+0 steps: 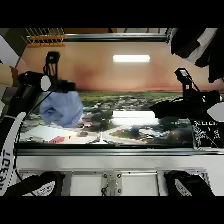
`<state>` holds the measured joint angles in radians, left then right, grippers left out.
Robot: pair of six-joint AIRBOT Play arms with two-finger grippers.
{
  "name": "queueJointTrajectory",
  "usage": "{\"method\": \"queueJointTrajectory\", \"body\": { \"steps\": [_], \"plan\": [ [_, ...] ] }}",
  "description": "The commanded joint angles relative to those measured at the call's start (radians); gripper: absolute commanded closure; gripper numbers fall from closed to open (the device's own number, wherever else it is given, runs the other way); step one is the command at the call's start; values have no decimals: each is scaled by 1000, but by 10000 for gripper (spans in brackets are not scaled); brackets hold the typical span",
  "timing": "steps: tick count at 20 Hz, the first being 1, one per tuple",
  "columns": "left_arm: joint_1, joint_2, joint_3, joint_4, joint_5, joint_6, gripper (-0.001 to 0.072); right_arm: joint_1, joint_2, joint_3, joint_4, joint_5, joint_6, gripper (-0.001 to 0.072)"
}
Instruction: Fold the clothes and pants, and hang the long-sleeved shirts on hangers.
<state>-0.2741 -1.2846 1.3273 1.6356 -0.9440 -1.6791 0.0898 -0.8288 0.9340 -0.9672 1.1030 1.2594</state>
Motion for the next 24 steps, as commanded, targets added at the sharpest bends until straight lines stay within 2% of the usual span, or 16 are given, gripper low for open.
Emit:
{"method": "queueJointTrajectory", "body": {
  "steps": [1,4,6,7,8,9,10,13,17,20,24],
  "plan": [
    [-265,55,131,-92,56,98,699,1,-1,1,70,13,0,698],
    [-458,17,183,-91,59,135,699,-26,9,7,80,-16,1,700],
    [-540,-36,205,-92,53,136,699,-100,24,12,82,-84,49,699],
    [-560,-64,210,-91,48,135,602,-142,32,12,82,-110,84,699],
    [-565,-85,212,-92,48,132,252,-182,41,12,82,-120,108,699],
    [-556,-102,212,-85,42,89,69,-223,48,12,82,-119,111,699],
    [-527,-115,212,-89,22,38,89,-254,54,12,82,-119,111,699],
    [-396,-155,210,-113,-68,-100,89,-306,68,12,83,-115,110,699],
    [-246,-274,210,-391,-161,-97,90,-304,68,12,83,-115,110,699],
    [-226,-402,210,-584,-161,-63,89,-304,68,12,83,-115,110,698],
    [-279,-552,210,-620,-191,-61,90,-304,68,12,82,-107,110,699]
  ]
}}
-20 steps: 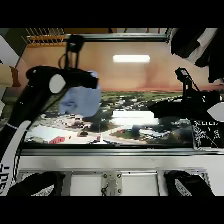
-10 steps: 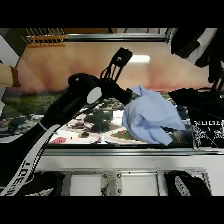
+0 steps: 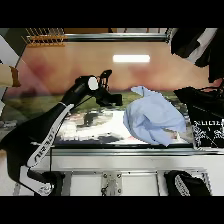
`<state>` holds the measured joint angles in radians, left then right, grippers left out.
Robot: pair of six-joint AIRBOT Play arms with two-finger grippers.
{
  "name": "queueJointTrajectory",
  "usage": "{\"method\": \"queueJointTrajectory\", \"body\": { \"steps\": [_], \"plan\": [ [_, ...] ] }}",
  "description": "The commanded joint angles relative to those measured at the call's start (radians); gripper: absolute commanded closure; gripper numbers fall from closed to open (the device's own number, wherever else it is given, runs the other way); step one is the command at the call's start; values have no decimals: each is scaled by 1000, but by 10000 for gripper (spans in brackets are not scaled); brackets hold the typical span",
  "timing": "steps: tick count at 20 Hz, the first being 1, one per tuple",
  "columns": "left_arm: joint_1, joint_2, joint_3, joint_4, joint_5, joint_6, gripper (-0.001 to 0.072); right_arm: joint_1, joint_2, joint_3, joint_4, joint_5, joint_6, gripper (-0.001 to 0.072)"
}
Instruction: Fold the clothes and pants, and hang the long-sleeved shirts on hangers.
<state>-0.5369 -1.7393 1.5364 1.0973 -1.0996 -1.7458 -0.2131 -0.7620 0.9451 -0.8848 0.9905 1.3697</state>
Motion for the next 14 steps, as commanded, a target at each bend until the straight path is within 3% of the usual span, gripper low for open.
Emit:
{"method": "queueJointTrajectory", "body": {
  "steps": [1,11,12,13,14],
  "plan": [
    [-34,-124,1,-84,-53,6,90,-2,1,1,0,5,0,699],
    [-112,-185,1,-129,-10,28,92,-2,1,1,0,5,0,699],
    [-112,-185,1,-132,8,24,238,-2,1,1,0,5,0,699],
    [-111,-185,1,-131,26,25,522,-2,1,1,0,5,0,699],
    [-111,-185,1,-129,42,25,672,-2,1,1,0,5,0,699]
  ]
}}
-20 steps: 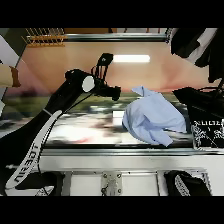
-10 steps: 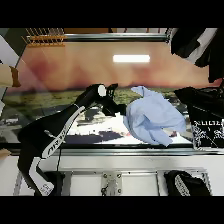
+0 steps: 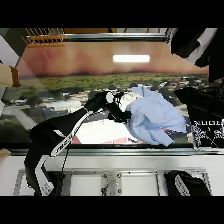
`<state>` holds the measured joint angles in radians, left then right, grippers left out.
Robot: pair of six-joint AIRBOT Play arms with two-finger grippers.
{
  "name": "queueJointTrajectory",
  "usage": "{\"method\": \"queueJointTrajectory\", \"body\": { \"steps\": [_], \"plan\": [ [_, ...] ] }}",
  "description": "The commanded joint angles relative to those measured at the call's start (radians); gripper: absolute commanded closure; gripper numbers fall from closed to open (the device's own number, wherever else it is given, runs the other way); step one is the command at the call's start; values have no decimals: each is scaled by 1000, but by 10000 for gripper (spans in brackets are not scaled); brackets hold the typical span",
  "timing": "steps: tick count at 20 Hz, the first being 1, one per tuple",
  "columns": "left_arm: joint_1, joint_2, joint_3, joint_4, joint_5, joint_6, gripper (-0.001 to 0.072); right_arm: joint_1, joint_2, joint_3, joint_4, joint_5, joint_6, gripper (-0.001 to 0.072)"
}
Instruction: Fold the clothes and pants, and hang the long-sleeved shirts on hangers.
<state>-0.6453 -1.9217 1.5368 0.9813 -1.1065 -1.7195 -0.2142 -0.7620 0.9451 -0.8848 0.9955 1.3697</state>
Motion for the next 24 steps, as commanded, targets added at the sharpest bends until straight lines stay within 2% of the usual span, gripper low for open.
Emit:
{"method": "queueJointTrajectory", "body": {
  "steps": [1,4,9,12,13,14,15,19,24],
  "plan": [
    [0,-2,1,-13,65,-1,682,0,1,1,0,0,0,699],
    [70,46,1,39,51,11,699,0,0,1,-2,0,0,699],
    [301,262,1,307,2,11,699,0,-20,0,-77,0,0,699],
    [438,356,1,328,-16,11,699,0,-85,0,-82,1,0,689],
    [467,373,1,328,-23,11,700,0,-120,0,-83,3,-1,603],
    [489,385,1,328,-29,11,699,0,-160,0,-83,6,-1,310],
    [504,391,1,328,-33,12,700,0,-212,0,-82,7,-17,59],
    [518,372,0,328,-55,29,700,17,-457,1,-79,-5,-39,56],
    [518,336,0,328,-63,29,699,181,-742,72,-77,-53,-69,56]
  ]
}}
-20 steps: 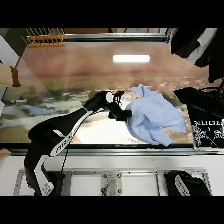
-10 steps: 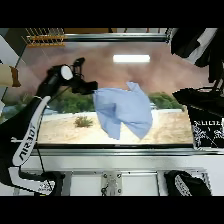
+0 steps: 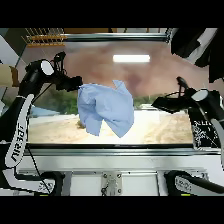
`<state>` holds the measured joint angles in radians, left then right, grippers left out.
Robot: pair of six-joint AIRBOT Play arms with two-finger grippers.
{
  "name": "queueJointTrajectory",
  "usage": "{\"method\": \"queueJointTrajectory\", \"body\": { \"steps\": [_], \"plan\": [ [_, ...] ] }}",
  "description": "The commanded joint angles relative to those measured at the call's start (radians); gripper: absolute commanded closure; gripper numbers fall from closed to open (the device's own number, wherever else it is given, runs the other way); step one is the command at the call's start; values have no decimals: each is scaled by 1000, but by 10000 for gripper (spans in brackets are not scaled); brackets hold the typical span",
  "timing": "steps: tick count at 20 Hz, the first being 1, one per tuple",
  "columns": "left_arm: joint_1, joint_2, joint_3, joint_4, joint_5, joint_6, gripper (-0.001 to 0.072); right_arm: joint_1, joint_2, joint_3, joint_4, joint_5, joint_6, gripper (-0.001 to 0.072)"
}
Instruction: Fold the clothes and pants, and hang the long-sleeved shirts on hangers.
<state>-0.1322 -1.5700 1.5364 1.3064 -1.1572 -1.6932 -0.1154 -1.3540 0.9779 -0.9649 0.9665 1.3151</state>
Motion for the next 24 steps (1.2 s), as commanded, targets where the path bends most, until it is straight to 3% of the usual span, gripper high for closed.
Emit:
{"method": "queueJointTrajectory", "body": {
  "steps": [1,10,11,12,13,14,19,20,21,23,24],
  "plan": [
    [5,-21,1,3,-19,3,700,119,-193,65,13,-25,-14,56],
    [5,-35,1,3,-9,3,699,360,-352,200,91,-40,-15,76],
    [5,-35,1,4,-9,3,699,366,-354,200,91,-48,-18,299],
    [5,-35,1,5,-6,3,699,366,-351,200,90,-51,-37,635],
    [5,-34,11,14,-10,8,699,359,-341,201,85,-55,-47,700],
    [5,-34,36,21,-22,33,700,342,-319,203,66,-59,-47,700],
    [-15,-35,207,36,-26,83,696,193,-164,266,-195,-108,89,700],
    [-23,-35,218,36,-2,83,402,162,-142,275,-191,-122,88,694],
    [-27,-35,221,39,21,80,41,137,-126,283,-182,-125,88,594],
    [-12,-35,220,38,5,57,42,88,-89,288,-180,-102,88,53],
    [4,-34,210,38,-24,44,72,63,-67,288,-180,-68,88,63]
  ]
}}
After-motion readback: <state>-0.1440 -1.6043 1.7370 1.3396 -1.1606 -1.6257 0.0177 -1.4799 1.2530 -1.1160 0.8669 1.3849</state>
